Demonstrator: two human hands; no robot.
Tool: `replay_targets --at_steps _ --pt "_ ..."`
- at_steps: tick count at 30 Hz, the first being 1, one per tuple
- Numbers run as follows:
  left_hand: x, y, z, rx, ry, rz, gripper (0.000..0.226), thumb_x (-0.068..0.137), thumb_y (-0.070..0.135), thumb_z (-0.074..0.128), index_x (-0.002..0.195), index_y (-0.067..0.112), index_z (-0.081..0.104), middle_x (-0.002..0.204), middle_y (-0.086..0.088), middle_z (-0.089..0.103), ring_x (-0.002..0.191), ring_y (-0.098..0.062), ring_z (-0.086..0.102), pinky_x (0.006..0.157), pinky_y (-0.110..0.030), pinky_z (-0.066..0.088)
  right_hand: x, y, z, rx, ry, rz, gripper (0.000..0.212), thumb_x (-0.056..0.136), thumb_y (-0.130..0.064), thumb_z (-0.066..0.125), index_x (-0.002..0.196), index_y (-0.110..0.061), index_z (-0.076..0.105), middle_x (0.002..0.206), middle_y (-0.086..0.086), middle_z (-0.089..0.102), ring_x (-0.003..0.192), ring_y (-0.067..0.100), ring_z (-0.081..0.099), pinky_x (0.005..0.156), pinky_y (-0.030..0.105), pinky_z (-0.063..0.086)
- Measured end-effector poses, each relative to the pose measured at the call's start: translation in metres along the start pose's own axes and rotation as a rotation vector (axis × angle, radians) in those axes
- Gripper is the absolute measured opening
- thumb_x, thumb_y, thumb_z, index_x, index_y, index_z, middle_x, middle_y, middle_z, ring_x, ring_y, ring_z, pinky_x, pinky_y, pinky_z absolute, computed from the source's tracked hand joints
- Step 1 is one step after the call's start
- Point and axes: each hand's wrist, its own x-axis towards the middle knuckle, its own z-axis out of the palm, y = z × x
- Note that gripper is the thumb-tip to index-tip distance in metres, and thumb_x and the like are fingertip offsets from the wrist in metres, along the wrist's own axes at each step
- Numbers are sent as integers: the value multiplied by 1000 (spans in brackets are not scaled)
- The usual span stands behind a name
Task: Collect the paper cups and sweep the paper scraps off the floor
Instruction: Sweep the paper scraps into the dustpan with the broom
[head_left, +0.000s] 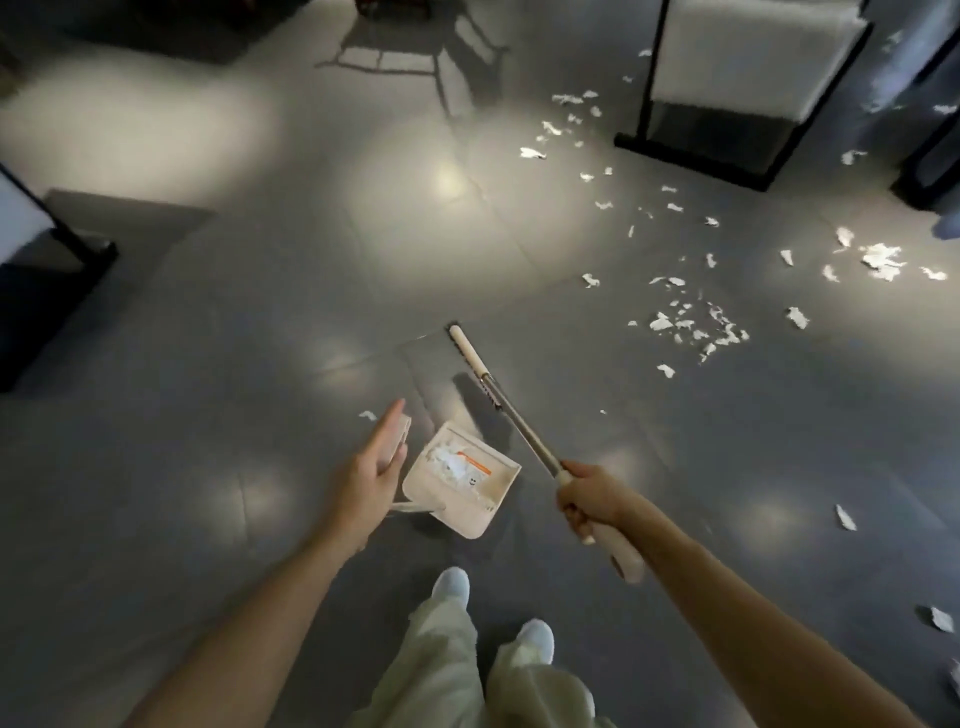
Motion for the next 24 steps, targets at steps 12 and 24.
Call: replay_targets --at_steps 12,24 --pt "-37 -119 -128 -8 379 -319 46 99 23 45 144 24 36 128 16 43 116 -2 40 91 -9 31 72 -90 142 -477 -100 -113 35 85 1 45 117 -6 55 66 9 55 47 17 53 43 24 44" --pt "20 -205 -212 16 387 -413 46 100 26 42 146 29 33 128 -8 59 105 -30 61 89 -29 45 119 -170 243 -827 -294 31 53 88 -4 51 139 -8 36 82 11 58 54 14 53 40 22 41"
